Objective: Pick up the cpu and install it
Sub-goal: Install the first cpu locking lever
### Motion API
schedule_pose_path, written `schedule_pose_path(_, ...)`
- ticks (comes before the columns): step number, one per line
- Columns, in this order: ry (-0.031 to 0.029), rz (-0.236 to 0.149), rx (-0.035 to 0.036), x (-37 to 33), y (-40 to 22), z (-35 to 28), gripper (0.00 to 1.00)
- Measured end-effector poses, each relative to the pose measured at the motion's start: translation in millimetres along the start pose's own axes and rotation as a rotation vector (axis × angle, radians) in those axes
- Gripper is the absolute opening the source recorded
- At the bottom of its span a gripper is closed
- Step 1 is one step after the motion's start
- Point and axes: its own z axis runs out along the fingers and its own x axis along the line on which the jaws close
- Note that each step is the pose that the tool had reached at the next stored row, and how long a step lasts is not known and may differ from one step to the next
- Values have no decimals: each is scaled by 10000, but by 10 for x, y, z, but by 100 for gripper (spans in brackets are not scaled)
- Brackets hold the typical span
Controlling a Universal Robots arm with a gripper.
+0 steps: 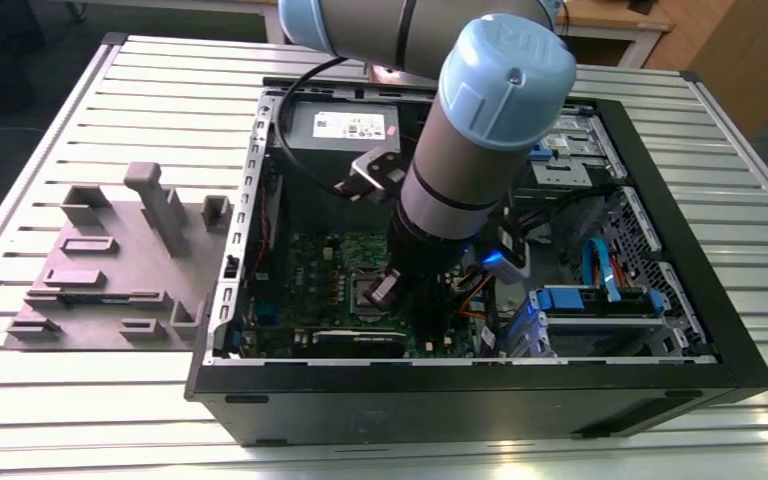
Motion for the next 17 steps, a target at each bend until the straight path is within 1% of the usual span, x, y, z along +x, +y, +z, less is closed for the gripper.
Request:
schedule_pose_path(2,2,-30,4,-7,-8,2,10)
schedule_pose_path(15,4,-58,4,-5,-6,14,10)
schedule_pose_path(17,13,-155,9,-6,-6,18,10)
